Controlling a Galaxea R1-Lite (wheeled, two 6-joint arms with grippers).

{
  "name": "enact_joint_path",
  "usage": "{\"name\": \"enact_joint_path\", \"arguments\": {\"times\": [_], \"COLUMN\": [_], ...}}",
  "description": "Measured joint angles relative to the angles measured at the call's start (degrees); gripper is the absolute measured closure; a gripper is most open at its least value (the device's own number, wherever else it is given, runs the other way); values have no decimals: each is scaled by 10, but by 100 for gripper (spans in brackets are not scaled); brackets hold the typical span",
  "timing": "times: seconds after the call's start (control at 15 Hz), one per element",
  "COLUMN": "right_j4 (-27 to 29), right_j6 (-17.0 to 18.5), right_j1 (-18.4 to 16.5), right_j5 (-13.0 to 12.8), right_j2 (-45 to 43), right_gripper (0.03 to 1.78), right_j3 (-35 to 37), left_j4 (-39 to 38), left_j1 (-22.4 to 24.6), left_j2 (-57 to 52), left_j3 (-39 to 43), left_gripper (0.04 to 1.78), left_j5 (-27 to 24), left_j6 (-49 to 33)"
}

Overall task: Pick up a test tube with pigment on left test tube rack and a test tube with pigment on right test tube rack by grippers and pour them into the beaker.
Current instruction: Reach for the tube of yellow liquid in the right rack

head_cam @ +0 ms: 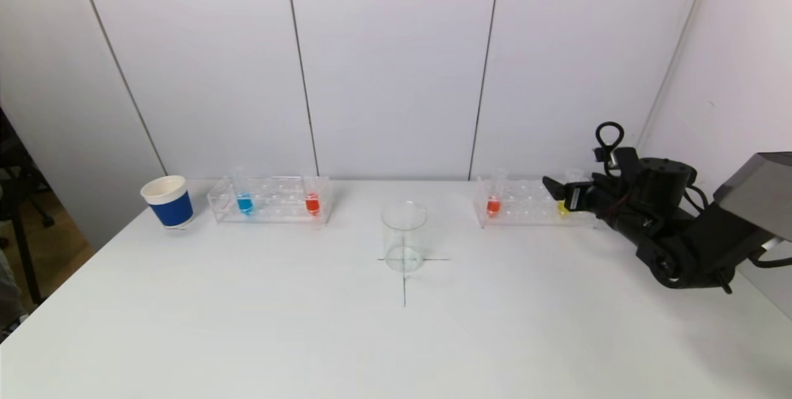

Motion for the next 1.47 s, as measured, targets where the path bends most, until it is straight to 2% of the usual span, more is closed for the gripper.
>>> {"name": "enact_joint_path", "arguments": {"times": [1.27,1.47], "right_j4": [-8,-9], "right_j6": [0,0], "right_j1": [-1,-1], "right_j5": [-2,-8], "right_j2": [32,34], "right_gripper": [4,4], "right_j3": [-29,-32], "left_j4": [0,0], "left_j1": [0,0], "left_j2": [0,0], "left_j3": [0,0], "left_gripper": [6,6], "left_j5": [0,0], "left_j6": [0,0]}}
